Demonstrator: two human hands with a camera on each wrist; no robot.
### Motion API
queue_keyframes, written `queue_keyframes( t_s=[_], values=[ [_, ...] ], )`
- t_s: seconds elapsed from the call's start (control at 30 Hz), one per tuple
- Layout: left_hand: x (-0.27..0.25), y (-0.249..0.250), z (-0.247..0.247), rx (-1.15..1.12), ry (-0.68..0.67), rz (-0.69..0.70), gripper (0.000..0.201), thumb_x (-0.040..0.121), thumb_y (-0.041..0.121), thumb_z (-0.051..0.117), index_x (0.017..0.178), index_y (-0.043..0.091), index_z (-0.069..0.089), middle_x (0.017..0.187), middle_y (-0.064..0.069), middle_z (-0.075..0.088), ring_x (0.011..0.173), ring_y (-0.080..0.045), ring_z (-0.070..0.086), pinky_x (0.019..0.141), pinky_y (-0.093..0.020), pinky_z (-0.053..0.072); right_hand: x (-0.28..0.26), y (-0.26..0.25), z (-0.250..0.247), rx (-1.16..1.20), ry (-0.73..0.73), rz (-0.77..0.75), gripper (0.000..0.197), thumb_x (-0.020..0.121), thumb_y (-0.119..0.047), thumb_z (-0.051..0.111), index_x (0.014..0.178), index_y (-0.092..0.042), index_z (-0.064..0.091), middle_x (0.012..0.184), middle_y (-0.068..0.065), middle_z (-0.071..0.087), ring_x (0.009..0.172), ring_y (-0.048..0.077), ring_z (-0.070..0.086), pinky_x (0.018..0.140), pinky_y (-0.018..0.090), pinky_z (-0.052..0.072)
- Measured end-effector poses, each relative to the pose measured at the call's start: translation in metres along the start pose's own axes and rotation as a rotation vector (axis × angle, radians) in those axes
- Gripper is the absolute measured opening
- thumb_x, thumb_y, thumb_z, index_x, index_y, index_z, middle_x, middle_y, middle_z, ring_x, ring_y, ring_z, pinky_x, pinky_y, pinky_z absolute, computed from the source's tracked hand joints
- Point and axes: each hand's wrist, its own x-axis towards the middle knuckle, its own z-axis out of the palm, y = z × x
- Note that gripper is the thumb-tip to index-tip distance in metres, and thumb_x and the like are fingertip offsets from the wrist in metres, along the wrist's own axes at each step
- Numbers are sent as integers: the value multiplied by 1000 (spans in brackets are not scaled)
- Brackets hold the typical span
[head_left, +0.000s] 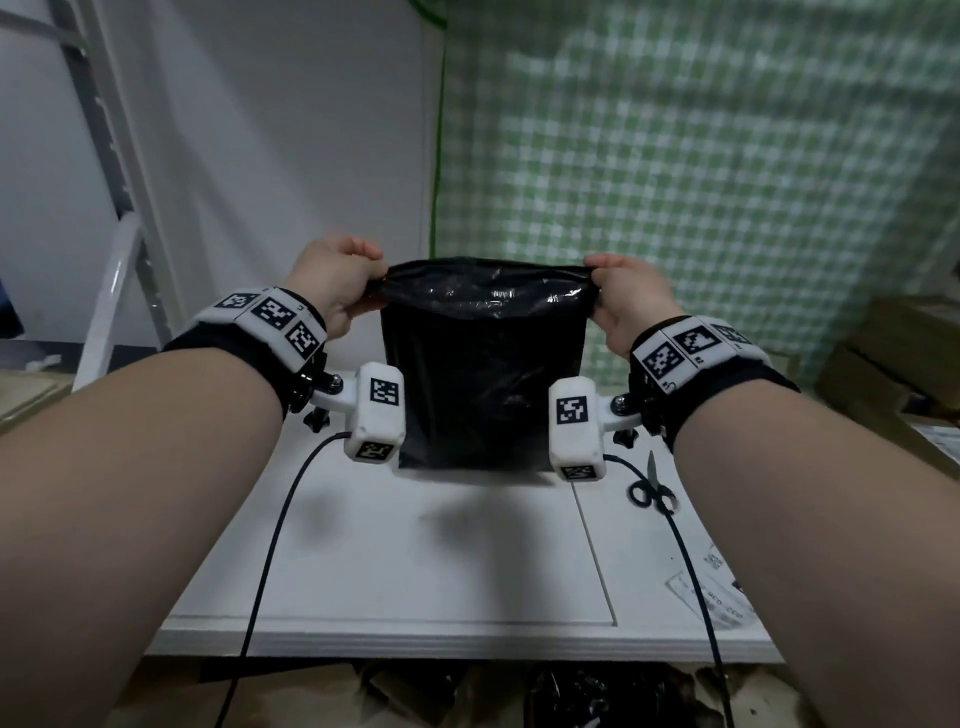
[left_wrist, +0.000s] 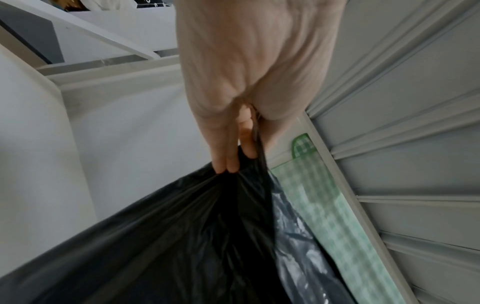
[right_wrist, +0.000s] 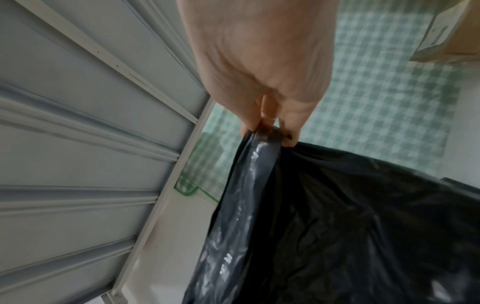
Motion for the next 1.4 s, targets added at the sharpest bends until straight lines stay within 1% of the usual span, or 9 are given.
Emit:
queue_keyframes(
  t_s=[0.1,0.23,0.4,0.57,0.7,0.83,1.1,1.23,1.4],
  values=[
    [7,0,7,-90,0,78,29,90,-7,47,73,18,48,73,-2,49,64,-11,53,59,-21,52,5,-2,0,56,-16,-44,31,93,7,39,82,-14,59,86,5,61,70,13,60,64,21,54],
    [-1,-15,1,-145,-30,39,29,88,-10,45,74,14,50,74,-5,51,66,-14,56,59,-21,55,0,6,-10,78,-43,-19,30,93,7,39,85,-11,61,90,7,62,78,15,62,78,25,55],
    [-31,-49,-21,113,-186,-215,28,85,-13,43,79,12,55,84,-12,55,71,-20,59,52,-23,58,-24,37,-28,-39,-37,198,17,90,0,50,81,-7,62,50,0,58,47,8,58,60,25,54],
    [-71,-64,-40,543,-555,-436,31,87,-11,41,94,5,67,84,-16,70,62,-18,70,60,-26,57,-60,60,-58,-397,-362,419,24,88,4,39,81,-4,60,81,13,57,47,11,58,54,23,52],
    [-97,-76,-46,779,-656,-468,32,88,-9,41,103,1,68,90,-21,71,64,-16,70,56,-23,56,-84,63,-70,-691,-498,448,26,84,8,42,86,-1,67,76,13,60,48,15,58,39,18,45],
    [-119,-98,-51,912,-695,-501,29,90,-5,44,104,5,67,103,-23,70,69,-17,71,58,-25,55,-106,81,-80,-1020,-613,460,28,84,2,48,101,-2,70,84,13,62,68,23,60,60,26,51],
    [-141,-105,-48,1297,-923,-672,27,91,21,57,113,7,63,74,0,70,68,-16,62,63,-28,51,-128,98,-79,-1330,-934,702,33,91,-22,60,122,-13,62,73,2,49,62,16,47,60,25,43],
    [-121,-96,-35,1181,-758,-541,28,92,25,55,113,7,61,84,-3,70,76,-19,63,68,-30,51,-102,107,-72,-1206,-631,518,35,87,-27,66,114,-4,63,69,5,50,56,17,49,51,24,41],
    [-92,-100,-4,949,-553,-240,31,91,18,54,121,14,61,125,-5,60,115,-21,54,94,-32,44,-66,121,-50,-938,-315,254,28,90,-13,53,110,3,64,84,11,60,75,27,58,77,37,53]
  ],
)
